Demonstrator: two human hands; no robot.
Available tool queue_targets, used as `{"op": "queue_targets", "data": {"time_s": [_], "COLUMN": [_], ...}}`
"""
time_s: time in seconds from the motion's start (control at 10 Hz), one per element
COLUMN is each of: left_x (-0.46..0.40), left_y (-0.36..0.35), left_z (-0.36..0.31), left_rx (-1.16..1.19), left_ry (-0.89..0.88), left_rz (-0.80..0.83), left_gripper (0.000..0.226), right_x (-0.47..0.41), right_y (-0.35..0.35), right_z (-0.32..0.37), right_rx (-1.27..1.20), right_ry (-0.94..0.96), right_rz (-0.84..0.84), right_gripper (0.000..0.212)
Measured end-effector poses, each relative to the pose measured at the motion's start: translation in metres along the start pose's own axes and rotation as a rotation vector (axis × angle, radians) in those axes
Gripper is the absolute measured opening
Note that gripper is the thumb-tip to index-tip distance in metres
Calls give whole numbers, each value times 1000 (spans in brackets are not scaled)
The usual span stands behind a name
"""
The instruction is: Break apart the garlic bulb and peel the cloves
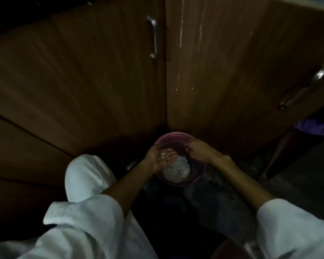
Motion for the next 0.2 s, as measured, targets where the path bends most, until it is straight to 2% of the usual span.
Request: {"op": "queue_targets", "data": {"time_s": [0.1,0.2], "left_x": [-22,-33], "left_y": [-3,-5], "left_z": [0,-6], "left_rx": [-4,-77], "left_ry": [-15,-48], "left_rz": [-4,-4], "left_gripper": [76,87], "right_x": [-9,-20], "right_y": [-29,-50], "right_z": [-29,-48], "right_rx": [1,-22], "right_ry": [-74,-131], "right_rz": [62,63], "right_gripper": [51,50]}}
Point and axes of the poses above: each hand's wrist, its own x-axis away from the middle knuckle, its own y-axis out of the back of the hand, z = x × y, the point moved 10 cm from there along -x, towards the middle knuckle, and after that the axes turned 2 degrees about y, right-handed, at the moved point
